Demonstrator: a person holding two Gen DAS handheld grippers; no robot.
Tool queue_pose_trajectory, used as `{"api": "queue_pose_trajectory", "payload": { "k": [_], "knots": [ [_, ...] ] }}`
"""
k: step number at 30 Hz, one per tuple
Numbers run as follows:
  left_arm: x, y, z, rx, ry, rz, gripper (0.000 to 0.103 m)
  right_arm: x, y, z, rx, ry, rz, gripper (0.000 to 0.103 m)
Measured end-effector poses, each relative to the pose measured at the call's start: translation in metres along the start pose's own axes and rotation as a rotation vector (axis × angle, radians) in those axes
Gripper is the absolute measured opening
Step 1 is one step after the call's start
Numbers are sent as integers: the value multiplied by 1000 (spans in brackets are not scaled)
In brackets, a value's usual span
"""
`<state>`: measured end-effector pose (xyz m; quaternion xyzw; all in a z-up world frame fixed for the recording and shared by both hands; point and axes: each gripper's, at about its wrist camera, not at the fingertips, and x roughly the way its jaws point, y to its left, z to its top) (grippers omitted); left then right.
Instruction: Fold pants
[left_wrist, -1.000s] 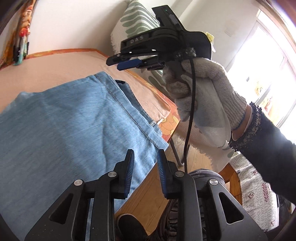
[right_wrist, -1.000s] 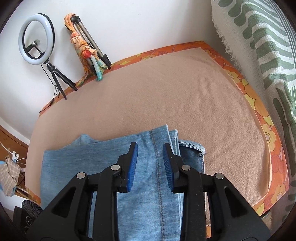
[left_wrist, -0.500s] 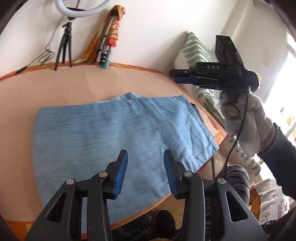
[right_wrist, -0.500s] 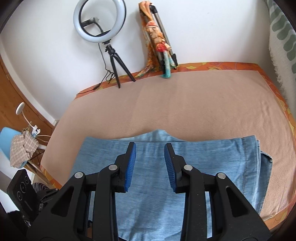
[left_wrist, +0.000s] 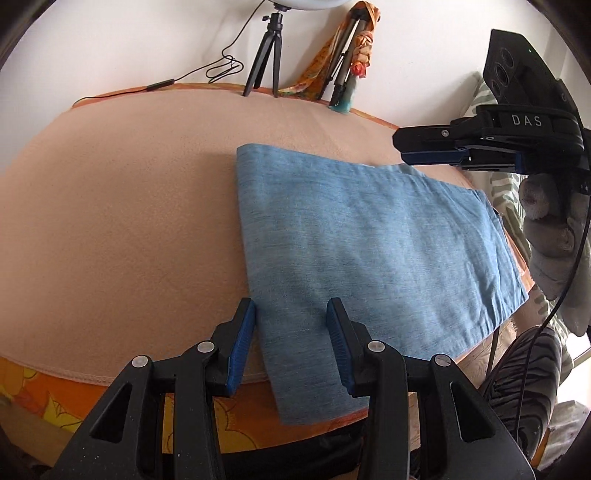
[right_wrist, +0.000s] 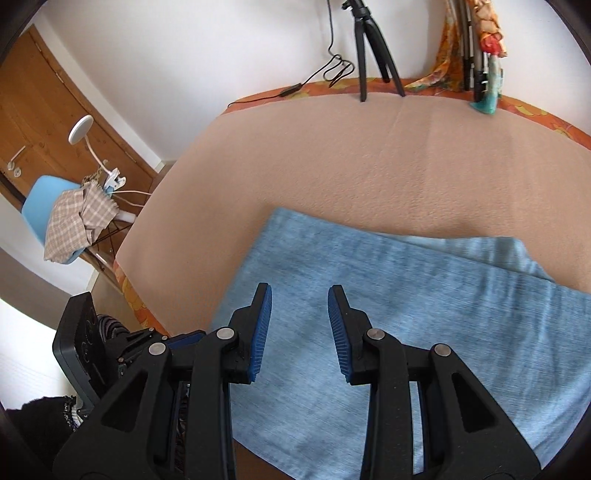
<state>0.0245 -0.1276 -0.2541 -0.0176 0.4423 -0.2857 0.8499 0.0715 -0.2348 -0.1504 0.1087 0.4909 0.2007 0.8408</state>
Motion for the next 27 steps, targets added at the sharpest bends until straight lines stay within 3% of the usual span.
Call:
{"api": "queue_pose_trajectory", "payload": {
  "k": [5, 9, 13, 19, 23, 27],
  "knots": [
    [-1, 4, -8, -3, -8, -3, 39, 53, 26, 0, -14, 118, 41, 34],
    [-4, 4, -11, 0, -21, -13, 39, 89, 36, 1, -13, 203, -26, 35],
    [-6, 8, -13, -20, -33, -40, 39, 101, 46, 9, 5, 225, -50, 55],
    [-10, 13, -18, -42, -53, -86, 39, 115, 65, 26, -33, 278, -156, 55],
    [-11, 16, -21, -67, -65, -114, 39, 134, 74, 38, -65, 324, -274, 55],
    [-12, 15, -21, -73, -71, -146, 37, 153, 79, 46, -77, 390, -323, 55]
  ]
}}
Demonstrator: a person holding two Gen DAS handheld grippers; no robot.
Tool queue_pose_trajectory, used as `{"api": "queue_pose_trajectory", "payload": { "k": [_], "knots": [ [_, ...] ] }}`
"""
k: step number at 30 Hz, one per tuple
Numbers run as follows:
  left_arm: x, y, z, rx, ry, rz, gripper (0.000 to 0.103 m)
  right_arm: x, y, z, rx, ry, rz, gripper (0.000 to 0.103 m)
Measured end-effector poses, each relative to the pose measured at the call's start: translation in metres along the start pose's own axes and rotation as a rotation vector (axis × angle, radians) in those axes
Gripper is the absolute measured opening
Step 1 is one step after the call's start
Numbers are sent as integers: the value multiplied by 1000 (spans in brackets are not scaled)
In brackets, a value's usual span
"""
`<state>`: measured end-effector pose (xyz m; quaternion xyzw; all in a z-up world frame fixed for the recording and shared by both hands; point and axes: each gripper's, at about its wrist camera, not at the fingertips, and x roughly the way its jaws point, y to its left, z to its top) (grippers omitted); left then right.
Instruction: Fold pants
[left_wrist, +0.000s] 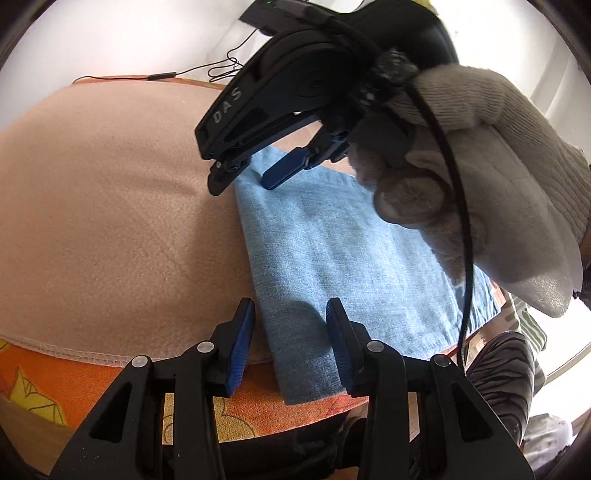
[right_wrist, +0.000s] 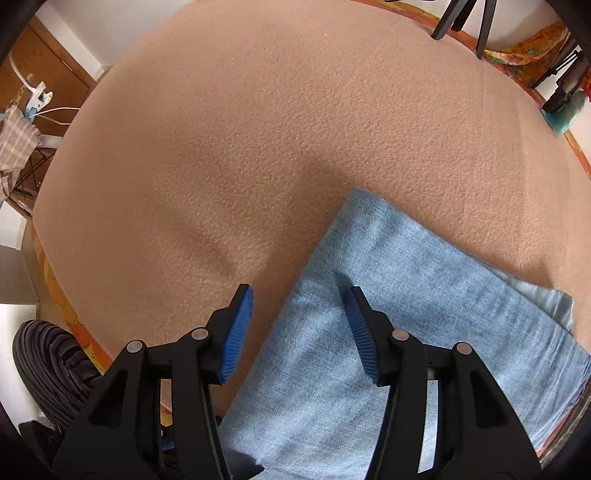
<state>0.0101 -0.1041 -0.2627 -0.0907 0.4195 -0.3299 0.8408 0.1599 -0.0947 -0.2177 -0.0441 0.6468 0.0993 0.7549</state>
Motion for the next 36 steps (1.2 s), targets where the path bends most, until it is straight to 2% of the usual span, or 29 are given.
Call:
{"api": "queue_pose_trajectory", "payload": {
  "k": [3, 8, 10, 13, 15, 17, 20, 23, 26, 28, 30, 32, 34, 36],
  "knots": [
    [-2, -5, -1, 14, -8, -6, 37, 2, 0, 6, 16, 20, -19, 53],
    [-6, -8, -4, 6, -23, -28, 37, 2, 1, 7, 4, 25, -68, 37],
    [-9, -9, -4, 1, -32, -37, 37, 1, -2, 5, 3, 17, -70, 26],
    [-11, -9, -3, 5, -40, -31, 37, -5, -12, 2, 25, -3, -21, 10],
    [-10, -5, 2, -14, -42, -18, 42, -11, -16, -1, 37, -25, 3, 7],
    [-10, 4, 4, -62, -43, 1, 53, -20, -20, -5, 46, -59, 21, 5],
    [-4, 11, 8, -120, -23, -8, 55, -42, -40, -12, 75, -113, 72, 1],
    [4, 9, 10, -100, -3, -31, 55, -63, -53, -12, 102, -163, 114, 1],
    [10, 1, 10, -78, 5, -45, 52, -74, -55, -10, 97, -156, 167, 1],
    [11, 1, 10, -92, -11, -68, 39, -71, -44, -6, 60, -141, 166, 1],
    [9, 1, 11, -110, -31, -86, 35, -65, -36, -4, 31, -112, 139, 3],
    [4, -4, 13, -100, -54, -91, 34, -48, -11, 2, 23, -77, 122, 13],
    [-2, -12, 15, -67, -81, -87, 32, -41, -10, 4, 18, -56, 97, 39],
    [-6, -21, 19, -32, -92, -85, 32, -36, -9, 3, 10, -43, 71, 43]
  ]
}}
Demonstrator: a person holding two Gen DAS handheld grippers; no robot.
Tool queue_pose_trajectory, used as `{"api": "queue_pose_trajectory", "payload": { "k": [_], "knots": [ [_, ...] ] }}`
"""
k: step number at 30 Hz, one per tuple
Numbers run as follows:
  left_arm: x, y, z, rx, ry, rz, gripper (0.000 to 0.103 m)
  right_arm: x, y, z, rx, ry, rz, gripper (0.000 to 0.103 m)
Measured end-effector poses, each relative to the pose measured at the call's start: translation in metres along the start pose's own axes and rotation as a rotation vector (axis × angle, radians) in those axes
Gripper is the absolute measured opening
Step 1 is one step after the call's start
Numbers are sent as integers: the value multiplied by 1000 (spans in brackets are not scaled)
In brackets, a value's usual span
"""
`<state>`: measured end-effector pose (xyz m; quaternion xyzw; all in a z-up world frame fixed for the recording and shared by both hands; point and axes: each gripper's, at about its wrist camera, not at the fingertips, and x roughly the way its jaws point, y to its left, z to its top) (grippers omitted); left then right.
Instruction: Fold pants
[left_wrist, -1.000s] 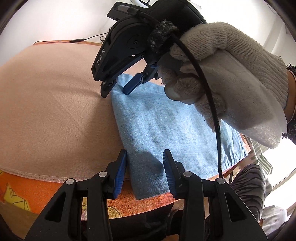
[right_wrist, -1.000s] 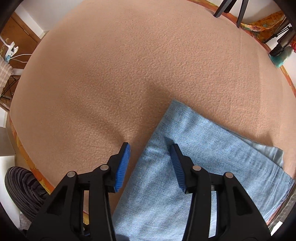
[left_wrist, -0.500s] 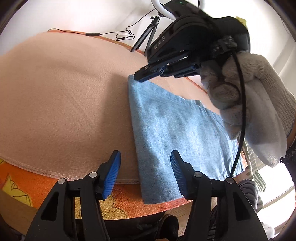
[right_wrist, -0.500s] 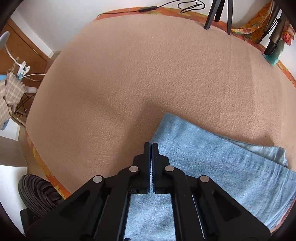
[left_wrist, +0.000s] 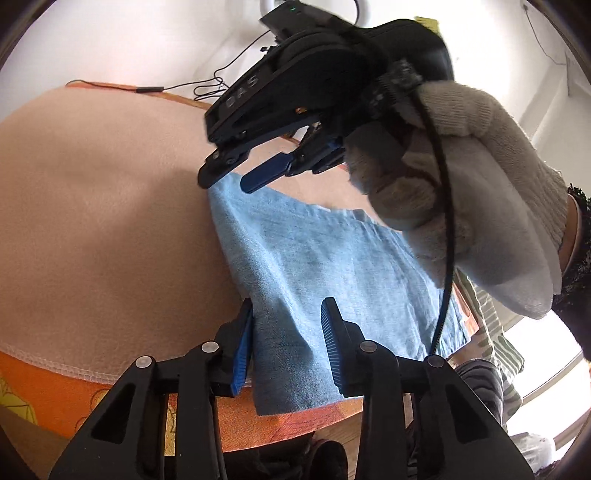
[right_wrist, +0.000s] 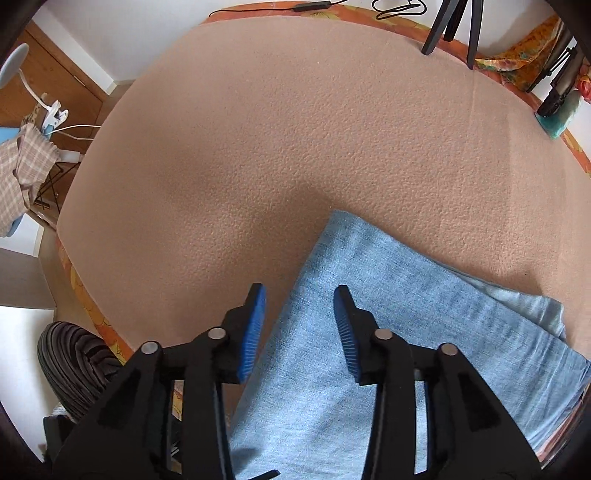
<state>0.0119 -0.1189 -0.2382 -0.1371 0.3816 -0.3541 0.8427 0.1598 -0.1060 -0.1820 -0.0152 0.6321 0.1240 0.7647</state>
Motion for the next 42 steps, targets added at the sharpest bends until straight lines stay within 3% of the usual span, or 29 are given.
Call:
{"api": "queue_pose_trajectory", "payload": {
  "k": [6, 7, 8, 11, 13, 16, 18, 19, 20, 25, 27, 30, 32, 35, 36, 37, 42],
  "knots": [
    [1, -19, 5, 54, -8, 1, 32, 15, 15, 0, -76, 39, -115, 42],
    [1, -21, 5, 59, -8, 6, 32, 19, 15, -1, -80, 49, -124, 25],
    [1, -22, 5, 64, -7, 13, 32, 20, 13, -3, -77, 50, -121, 15],
    [-2, -22, 5, 68, -9, 58, 33, 13, 5, -10, -36, 6, -97, 9],
    [0, -18, 5, 52, 1, 94, 47, 6, -1, -14, -13, -19, -73, 7],
    [7, -7, 4, -16, 31, 68, 48, -4, -10, -17, 39, -37, -19, 7],
    [13, -6, 3, -27, 51, 36, 43, -9, -16, -18, 56, -46, 2, 7],
    [14, -6, 0, -27, 62, 11, 25, -12, -17, -20, 59, -49, 8, 7],
    [14, -8, -2, -20, 69, -11, 20, -14, -18, -21, 59, -52, 13, 7],
    [6, -18, 1, 12, 31, -37, 18, -13, -20, -13, 43, -58, 31, 9],
    [7, -24, 0, 25, 25, -37, 18, -16, -20, -12, 45, -60, 34, 15],
    [4, -32, 0, 56, 18, -33, 18, -22, -18, -9, 43, -70, 12, 34],
    [0, -38, -1, 71, 13, -34, 18, -23, -17, -9, 35, -68, 2, 39],
    [-1, -44, 0, 89, 8, -35, 18, -19, -14, -12, 6, -47, -26, 39],
    [-2, -46, 0, 92, 7, -37, 18, -17, -13, -13, -5, -42, -38, 32],
    [-2, -48, 1, 94, 6, -38, 18, -17, -14, -16, -9, -45, -42, 16],
    [-7, -56, -3, 103, -28, 33, 23, -35, -36, -25, 53, -120, 3, 6]
  ]
}}
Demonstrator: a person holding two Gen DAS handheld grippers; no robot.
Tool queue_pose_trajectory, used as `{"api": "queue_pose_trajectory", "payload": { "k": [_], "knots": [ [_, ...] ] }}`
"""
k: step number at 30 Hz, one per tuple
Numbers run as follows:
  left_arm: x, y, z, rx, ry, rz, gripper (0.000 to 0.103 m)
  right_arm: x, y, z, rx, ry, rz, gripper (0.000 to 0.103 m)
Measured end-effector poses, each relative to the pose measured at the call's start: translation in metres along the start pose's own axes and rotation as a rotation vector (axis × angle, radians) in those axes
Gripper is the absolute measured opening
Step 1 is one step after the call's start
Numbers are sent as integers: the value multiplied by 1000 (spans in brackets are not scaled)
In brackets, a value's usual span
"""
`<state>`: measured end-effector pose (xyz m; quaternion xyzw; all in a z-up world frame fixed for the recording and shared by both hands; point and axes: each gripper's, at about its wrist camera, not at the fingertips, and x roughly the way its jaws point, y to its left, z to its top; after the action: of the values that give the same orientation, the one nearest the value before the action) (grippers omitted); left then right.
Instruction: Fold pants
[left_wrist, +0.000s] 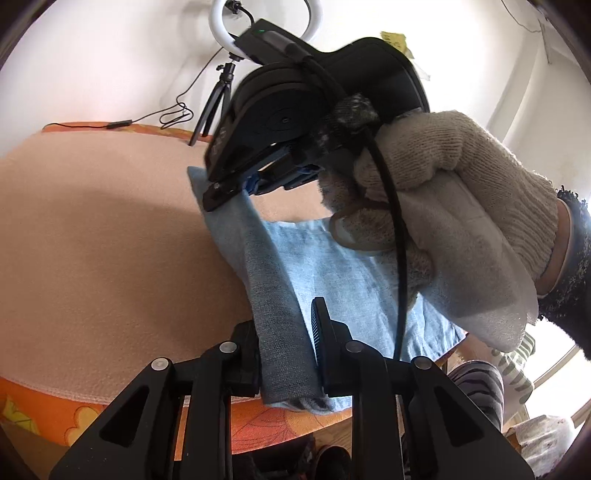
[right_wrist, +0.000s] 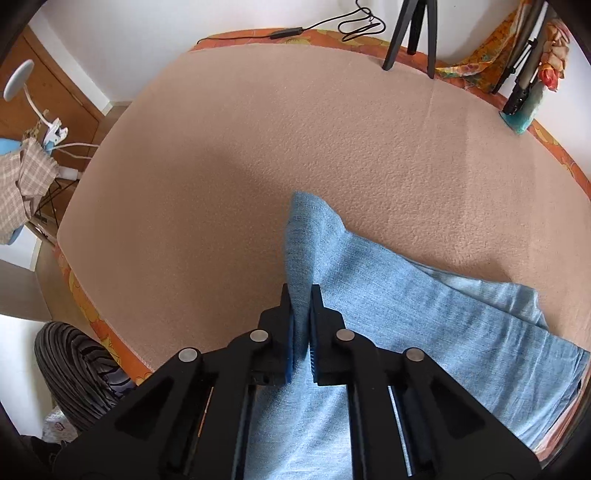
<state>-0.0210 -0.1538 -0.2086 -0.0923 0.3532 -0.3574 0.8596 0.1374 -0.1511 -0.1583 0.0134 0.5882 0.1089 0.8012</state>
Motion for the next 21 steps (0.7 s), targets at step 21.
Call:
{"api": "queue_pose_trajectory", "payload": {
  "k": [21],
  "knots": [
    [23, -88, 30, 143, -13, -251, 17, -109, -121, -50, 247, -266, 192, 6]
  ]
}}
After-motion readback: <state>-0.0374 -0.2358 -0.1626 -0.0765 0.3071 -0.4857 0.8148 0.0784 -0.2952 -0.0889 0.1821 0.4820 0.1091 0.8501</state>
